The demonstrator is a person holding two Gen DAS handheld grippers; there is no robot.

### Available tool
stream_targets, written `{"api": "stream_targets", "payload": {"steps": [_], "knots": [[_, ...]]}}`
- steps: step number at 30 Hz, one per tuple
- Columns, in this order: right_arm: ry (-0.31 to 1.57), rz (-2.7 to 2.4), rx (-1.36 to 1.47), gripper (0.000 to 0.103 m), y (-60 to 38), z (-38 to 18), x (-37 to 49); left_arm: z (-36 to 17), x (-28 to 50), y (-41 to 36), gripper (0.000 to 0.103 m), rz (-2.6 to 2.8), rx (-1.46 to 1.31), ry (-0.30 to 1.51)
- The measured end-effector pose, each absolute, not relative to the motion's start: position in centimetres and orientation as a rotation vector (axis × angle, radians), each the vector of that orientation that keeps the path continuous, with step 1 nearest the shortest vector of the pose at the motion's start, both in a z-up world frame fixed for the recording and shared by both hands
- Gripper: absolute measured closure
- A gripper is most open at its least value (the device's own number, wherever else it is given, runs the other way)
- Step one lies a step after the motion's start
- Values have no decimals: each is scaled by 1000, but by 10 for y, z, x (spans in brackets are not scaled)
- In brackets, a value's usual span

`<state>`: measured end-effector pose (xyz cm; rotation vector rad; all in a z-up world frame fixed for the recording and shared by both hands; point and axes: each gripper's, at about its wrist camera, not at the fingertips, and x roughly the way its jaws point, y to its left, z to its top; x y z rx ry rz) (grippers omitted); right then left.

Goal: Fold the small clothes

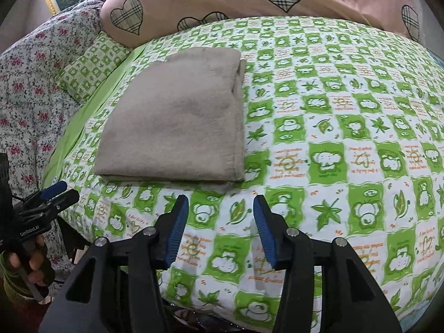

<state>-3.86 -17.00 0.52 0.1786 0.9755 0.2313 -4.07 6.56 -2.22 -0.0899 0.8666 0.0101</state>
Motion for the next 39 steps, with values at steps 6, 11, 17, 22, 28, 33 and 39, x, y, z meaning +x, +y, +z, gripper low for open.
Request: {"api": "stream_targets", "payload": {"steps": [6, 11, 17, 22, 28, 33, 39], "knots": [[979, 248, 180, 51, -163, 4, -40, -19, -41, 65, 22, 47, -55, 864], [988, 262, 183, 49, -157, 2, -38, -21, -37, 63, 22, 62, -41, 878], [988, 272, 184, 48, -155, 2, -31, -21, -31, 63, 22, 61, -49, 888], [989, 283, 194, 48, -155, 3, -20, -19, -20, 63, 21, 66, -63, 897], [969, 299, 239, 48, -161, 9, 6, -10, 1, 67, 21, 56, -107, 876], [941, 307, 283, 48, -172, 16, 32, -4, 25, 73, 21, 49, -136, 865], [922, 308, 408, 48, -193, 13, 87, -1, 70, 89, 21, 58, -187, 861]]}}
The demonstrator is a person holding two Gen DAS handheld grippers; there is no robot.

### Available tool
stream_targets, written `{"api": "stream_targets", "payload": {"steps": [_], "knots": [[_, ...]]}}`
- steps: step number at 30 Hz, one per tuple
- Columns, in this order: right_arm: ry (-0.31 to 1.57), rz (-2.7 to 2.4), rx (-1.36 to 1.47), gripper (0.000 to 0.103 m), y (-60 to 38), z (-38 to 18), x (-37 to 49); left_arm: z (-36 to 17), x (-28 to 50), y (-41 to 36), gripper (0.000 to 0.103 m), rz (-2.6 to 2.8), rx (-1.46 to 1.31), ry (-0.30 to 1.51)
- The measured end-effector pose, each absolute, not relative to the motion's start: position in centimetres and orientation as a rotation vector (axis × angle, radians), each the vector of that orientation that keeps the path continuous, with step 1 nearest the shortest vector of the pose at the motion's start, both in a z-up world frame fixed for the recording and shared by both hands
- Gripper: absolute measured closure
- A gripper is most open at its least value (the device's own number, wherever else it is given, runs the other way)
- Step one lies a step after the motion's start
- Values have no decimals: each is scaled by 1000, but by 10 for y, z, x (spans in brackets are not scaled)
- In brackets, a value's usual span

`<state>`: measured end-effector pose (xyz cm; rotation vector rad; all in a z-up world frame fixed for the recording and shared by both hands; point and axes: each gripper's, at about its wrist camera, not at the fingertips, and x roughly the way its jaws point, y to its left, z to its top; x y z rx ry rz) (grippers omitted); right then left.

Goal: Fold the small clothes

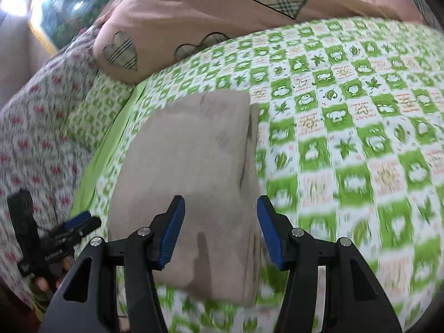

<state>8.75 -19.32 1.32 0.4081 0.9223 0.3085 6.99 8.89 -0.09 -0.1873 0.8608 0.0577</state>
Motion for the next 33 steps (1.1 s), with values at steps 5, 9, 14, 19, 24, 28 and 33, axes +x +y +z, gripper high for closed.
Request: {"api": "stream_targets", "payload": {"steps": [5, 9, 14, 19, 24, 28, 33], "knots": [[976, 324, 486, 49, -196, -5, 133, -10, 98, 100, 21, 50, -228, 898], [1028, 327, 420, 85, -182, -20, 145, -13, 105, 100, 17, 60, -206, 888], [983, 315, 300, 94, -178, -5, 151, -18, 113, 87, 17, 57, -134, 900], [1017, 264, 245, 94, -178, -30, 157, -35, 118, 92, 16, -2, -215, 909], [996, 279, 338, 85, -187, -14, 149, -28, 111, 96, 16, 11, -210, 896], [969, 276, 367, 80, -189, 0, 132, -23, 104, 99, 16, 21, -200, 892], [942, 302, 383, 66, -182, 14, 99, -12, 90, 95, 17, 23, -185, 890]]}}
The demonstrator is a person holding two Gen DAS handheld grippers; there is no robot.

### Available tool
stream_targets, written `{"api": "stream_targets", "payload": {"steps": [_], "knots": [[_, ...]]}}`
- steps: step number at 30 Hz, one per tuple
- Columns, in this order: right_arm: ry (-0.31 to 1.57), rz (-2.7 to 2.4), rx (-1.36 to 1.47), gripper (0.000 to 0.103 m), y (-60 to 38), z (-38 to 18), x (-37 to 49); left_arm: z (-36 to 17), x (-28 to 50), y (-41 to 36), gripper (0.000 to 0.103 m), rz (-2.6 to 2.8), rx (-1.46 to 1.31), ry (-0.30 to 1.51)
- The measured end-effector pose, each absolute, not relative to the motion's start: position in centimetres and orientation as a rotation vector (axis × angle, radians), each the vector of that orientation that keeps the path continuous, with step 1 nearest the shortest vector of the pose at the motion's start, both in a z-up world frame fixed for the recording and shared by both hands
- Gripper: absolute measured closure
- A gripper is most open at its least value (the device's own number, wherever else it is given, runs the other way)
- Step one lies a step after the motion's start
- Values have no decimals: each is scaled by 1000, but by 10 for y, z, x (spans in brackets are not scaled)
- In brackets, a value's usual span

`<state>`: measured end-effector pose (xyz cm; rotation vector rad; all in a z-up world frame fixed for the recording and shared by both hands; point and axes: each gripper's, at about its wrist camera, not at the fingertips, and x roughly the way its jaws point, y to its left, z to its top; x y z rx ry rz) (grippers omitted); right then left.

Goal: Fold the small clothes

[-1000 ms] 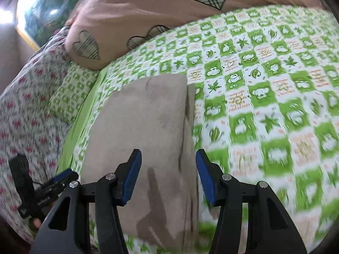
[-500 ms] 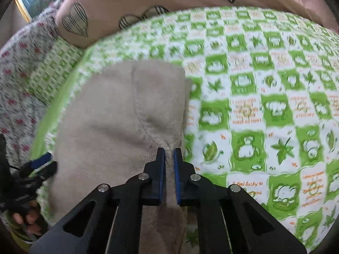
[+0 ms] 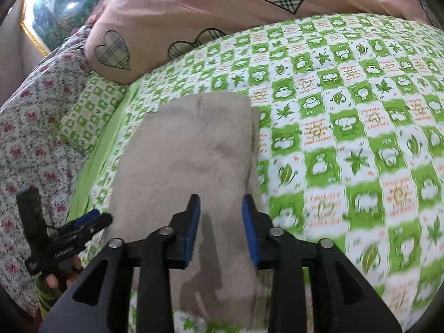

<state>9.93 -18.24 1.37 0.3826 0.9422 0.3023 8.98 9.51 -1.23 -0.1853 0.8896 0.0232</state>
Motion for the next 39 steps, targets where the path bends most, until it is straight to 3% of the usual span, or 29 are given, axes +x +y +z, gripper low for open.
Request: {"api": "stream_targets", "payload": {"steps": [7, 11, 20, 39], "knots": [[933, 316, 366, 58, -176, 20, 62, -6, 51, 79, 15, 94, -90, 867], [922, 318, 314, 42, -169, 22, 42, -11, 34, 68, 14, 164, -21, 899], [926, 334, 186, 25, -151, 19, 8, -12, 6, 65, 14, 179, -28, 901], [952, 322, 102, 23, -132, 8, -9, -17, -9, 50, 14, 138, -9, 911]]}}
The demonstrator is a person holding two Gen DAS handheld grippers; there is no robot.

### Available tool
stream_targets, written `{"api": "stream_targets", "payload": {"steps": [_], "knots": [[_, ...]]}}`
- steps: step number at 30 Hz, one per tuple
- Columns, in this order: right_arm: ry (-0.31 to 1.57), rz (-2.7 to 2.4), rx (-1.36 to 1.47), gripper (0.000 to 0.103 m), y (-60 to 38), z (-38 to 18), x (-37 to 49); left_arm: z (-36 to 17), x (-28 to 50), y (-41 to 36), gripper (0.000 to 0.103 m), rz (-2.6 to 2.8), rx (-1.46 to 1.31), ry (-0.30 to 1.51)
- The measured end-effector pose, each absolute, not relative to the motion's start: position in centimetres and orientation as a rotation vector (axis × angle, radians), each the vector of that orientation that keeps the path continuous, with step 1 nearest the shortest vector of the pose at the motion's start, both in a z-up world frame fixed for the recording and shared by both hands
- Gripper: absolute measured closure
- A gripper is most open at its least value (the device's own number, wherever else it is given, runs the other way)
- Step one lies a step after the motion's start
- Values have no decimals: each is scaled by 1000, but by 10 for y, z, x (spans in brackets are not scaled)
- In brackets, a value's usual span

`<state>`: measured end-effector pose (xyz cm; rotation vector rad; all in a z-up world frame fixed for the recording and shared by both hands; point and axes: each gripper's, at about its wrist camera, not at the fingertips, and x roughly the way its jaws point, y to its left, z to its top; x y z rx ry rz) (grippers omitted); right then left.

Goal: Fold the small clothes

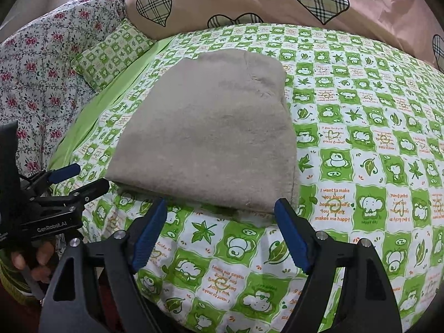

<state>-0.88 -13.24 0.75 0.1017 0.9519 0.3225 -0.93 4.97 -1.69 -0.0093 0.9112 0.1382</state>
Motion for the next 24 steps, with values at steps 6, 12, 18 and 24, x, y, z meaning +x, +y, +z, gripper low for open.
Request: {"api": "stream_targets", "payload": {"steps": [6, 12, 18, 24], "knots": [[959, 311, 102, 23, -133, 5, -8, -20, -10, 51, 14, 148, -15, 920], [968, 317, 101, 22, -130, 3, -8, -20, -10, 52, 14, 142, -19, 924], [973, 329, 110, 22, -127, 3, -5, -18, -9, 51, 14, 140, -21, 917], [964, 346, 101, 22, -121, 10, 4, -8, 0, 47, 14, 123, -13, 895]]}}
